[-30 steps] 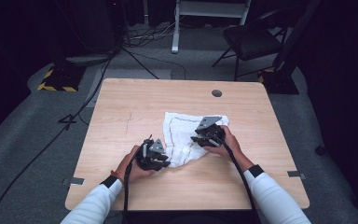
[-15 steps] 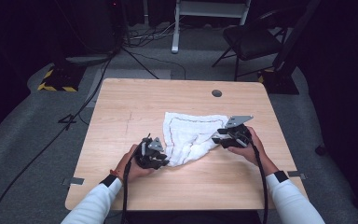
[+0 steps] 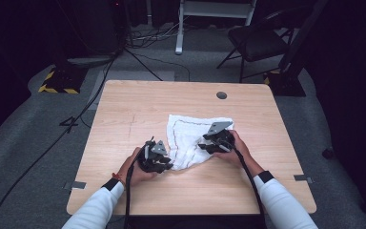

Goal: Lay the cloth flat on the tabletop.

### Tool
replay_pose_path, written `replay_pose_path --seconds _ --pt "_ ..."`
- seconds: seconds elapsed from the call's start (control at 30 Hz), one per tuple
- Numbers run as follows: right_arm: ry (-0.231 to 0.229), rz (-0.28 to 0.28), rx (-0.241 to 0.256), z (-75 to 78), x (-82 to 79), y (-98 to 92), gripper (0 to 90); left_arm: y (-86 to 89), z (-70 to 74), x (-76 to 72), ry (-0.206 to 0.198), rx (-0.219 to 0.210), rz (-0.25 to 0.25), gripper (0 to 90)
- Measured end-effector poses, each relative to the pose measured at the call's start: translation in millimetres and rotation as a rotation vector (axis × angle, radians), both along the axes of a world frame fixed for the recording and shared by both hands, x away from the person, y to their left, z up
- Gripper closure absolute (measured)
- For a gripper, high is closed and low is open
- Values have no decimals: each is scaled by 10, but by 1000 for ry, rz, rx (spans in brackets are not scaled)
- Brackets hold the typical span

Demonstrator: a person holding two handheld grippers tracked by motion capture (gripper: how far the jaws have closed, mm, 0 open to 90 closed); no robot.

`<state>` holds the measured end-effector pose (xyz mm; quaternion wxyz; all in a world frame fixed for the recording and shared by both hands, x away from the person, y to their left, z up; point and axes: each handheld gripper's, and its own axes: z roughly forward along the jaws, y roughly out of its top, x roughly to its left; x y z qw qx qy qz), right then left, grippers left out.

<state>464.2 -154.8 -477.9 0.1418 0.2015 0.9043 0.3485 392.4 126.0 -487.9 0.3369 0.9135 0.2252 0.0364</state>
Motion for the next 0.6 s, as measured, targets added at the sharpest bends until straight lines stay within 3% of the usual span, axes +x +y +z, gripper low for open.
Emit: replay_pose_path --seconds 0.07,0.27,0.47,0.6 --pt "-6 -24 -16 -30 24 24 552 7 -1 6 4 -4 -1 713" --pt "-22 -48 -31 -30 44 -35 834 9 -4 9 -2 -4 -12 723" --pt "-38 -62 11 132 2 -285 864 1 6 -1 -15 10 -16 734" --pt "-36 -60 63 307 -102 -566 868 18 35 -19 -22 -14 -18 760"
